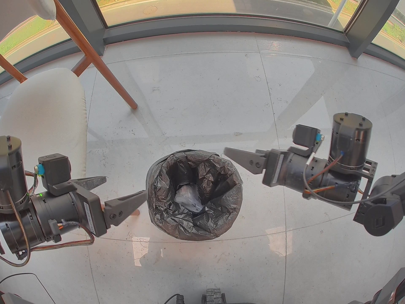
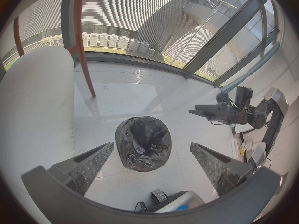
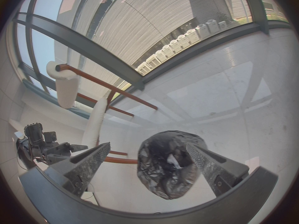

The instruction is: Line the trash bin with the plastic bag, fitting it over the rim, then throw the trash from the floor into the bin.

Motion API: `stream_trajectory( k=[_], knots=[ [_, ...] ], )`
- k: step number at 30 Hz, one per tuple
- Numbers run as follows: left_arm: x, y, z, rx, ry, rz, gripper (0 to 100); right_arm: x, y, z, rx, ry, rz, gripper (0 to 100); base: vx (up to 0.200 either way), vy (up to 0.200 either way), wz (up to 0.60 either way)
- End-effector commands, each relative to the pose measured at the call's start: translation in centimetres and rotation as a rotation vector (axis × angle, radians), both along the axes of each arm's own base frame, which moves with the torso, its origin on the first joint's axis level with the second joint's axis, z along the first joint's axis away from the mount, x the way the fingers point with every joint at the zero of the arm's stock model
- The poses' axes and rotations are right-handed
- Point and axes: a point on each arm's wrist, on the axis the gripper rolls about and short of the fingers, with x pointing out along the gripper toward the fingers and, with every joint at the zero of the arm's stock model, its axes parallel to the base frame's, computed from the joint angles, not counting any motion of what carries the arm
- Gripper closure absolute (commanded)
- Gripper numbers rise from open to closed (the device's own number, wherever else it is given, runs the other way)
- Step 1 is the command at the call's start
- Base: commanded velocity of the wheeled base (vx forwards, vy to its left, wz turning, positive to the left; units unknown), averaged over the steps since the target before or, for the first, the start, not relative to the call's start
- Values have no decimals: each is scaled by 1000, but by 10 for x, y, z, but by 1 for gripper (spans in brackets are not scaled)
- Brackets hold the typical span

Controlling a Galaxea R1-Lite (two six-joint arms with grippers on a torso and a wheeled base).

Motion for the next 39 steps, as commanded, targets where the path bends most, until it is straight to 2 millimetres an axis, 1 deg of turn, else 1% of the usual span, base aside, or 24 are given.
stream_trajectory(
  k=[1,2,4,6,8,11,12,14,16,17,18,19,23,26,28,30,31,32,33,34,35,37,39],
  knots=[
    [-2,22,5,-23,-35,102,0,-17,-52,5,-1,-12,-149,0,0,0,0],
    [-4,26,5,-24,-38,118,0,-21,-61,6,-2,-12,-173,0,0,0,0],
    [-11,39,3,-31,-54,167,0,-34,-91,4,-4,-12,-253,0,0,0,0],
    [-17,50,-1,-24,-62,223,0,-46,-113,3,-6,-20,-316,0,0,0,0],
    [-23,67,-3,1,-93,311,0,-64,-135,1,-12,-39,-386,0,0,0,0],
    [-35,81,-7,5,-114,394,0,-88,-159,-2,-46,-98,-463,0,0,0,0],
    [-42,85,-11,3,-123,422,0,-102,-168,-3,-65,-135,-497,0,0,0,0],
    [-53,89,-18,0,-133,444,0,-119,-176,-6,-81,-176,-531,0,0,0,0],
    [-69,92,-28,-1,-152,450,0,-136,-183,-9,-89,-220,-558,0,0,0,0],
    [-69,92,-28,-1,-152,450,0,-136,-183,-9,-89,-220,-558,0,0,0,0],
    [-86,95,-35,-9,-192,449,0,-152,-187,-12,-97,-268,-584,0,0,0,0],
    [-96,97,-39,-15,-219,449,0,-159,-190,-13,-105,-294,-607,0,0,0,0],
    [-115,101,-47,-28,-285,482,0,-177,-198,-25,-136,-318,-685,0,0,0,0],
    [-130,104,-58,-44,-333,518,0,-199,-199,-40,-162,-338,-693,0,0,0,0],
    [-141,106,-71,-44,-351,513,0,-216,-199,-51,-196,-351,-673,0,0,0,0],
    [-152,107,-91,-1,-353,500,0,-232,-199,-65,-246,-349,-647,0,0,0,0],
    [-153,108,-92,3,-354,499,0,-233,-199,-66,-250,-349,-645,0,0,0,0],
    [-163,109,-118,72,-360,475,0,-247,-199,-81,-294,-364,-616,0,0,0,0],
    [-164,109,-128,114,-334,473,0,-254,-200,-91,-316,-365,-604,0,0,0,0],
    [-163,109,-130,138,-300,460,0,-259,-200,-101,-348,-338,-601,0,0,0,0],
    [-162,109,-128,137,-284,460,0,-260,-200,-105,-377,-289,-608,0,0,0,0],
    [-162,109,-128,69,-272,473,0,-261,-200,-101,-376,-315,-673,0,0,0,0],
    [-162,109,-128,9,-253,488,0,-264,-200,-103,-364,-362,-685,0,0,0,0]
  ],
)
